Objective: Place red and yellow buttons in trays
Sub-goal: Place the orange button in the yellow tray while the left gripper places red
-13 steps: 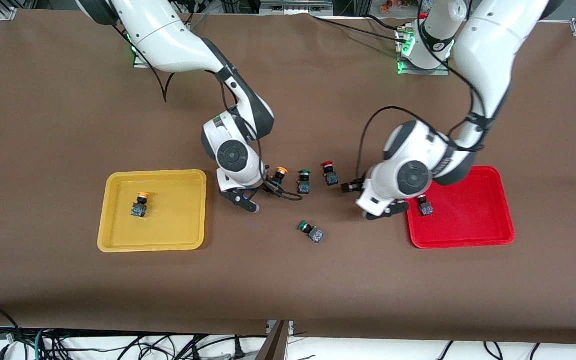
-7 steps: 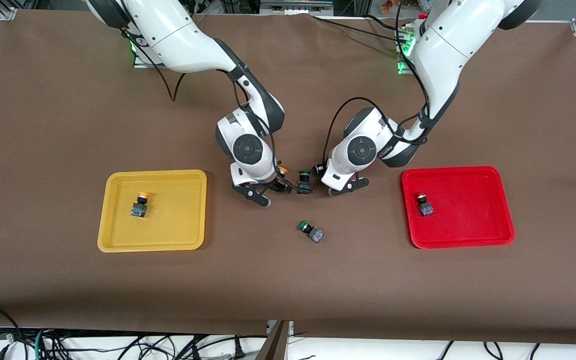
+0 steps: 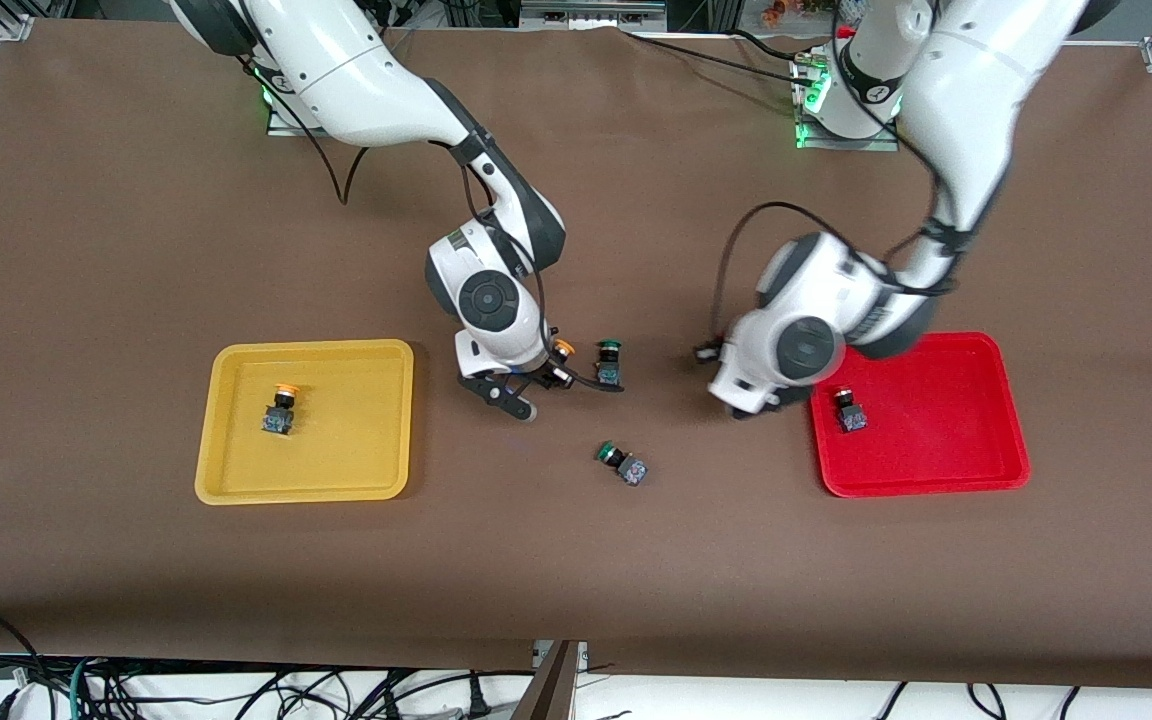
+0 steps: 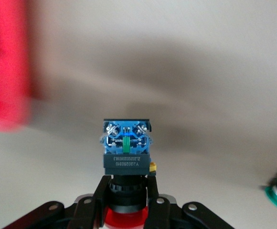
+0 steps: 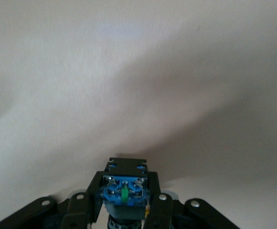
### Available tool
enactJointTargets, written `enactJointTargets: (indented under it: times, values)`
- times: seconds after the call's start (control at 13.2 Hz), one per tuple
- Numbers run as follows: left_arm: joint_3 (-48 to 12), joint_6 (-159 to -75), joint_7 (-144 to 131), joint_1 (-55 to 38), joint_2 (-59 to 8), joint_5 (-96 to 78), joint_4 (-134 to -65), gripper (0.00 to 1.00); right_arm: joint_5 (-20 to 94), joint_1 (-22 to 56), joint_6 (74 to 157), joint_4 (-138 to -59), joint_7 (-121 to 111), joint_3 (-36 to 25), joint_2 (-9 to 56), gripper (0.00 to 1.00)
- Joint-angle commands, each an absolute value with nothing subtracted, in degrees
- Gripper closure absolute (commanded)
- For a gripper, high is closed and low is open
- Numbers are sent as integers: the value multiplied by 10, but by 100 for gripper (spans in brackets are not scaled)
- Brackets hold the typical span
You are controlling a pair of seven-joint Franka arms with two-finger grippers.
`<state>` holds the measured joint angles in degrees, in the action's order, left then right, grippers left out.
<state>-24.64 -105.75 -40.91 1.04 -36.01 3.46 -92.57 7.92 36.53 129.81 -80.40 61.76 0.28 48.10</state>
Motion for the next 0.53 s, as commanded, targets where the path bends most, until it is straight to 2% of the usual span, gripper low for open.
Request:
enactJointTargets:
  times: [0.0, 0.23, 0.3, 0.45]
  values:
    - [-250, -988, -297, 88, -353, 35, -878, 100, 82, 292, 1192, -798, 494, 7, 435, 100]
    - [-243, -1022, -194, 150, -372, 86, -877, 97, 74, 198, 1092, -799, 299, 4, 410, 100]
    - [-242, -1044, -192, 153, -381, 104, -883, 93, 72, 177, 1074, -802, 247, -10, 414, 100]
    - [-242, -1055, -190, 156, -402, 141, -880, 92, 64, 157, 1082, -826, 171, -30, 420, 100]
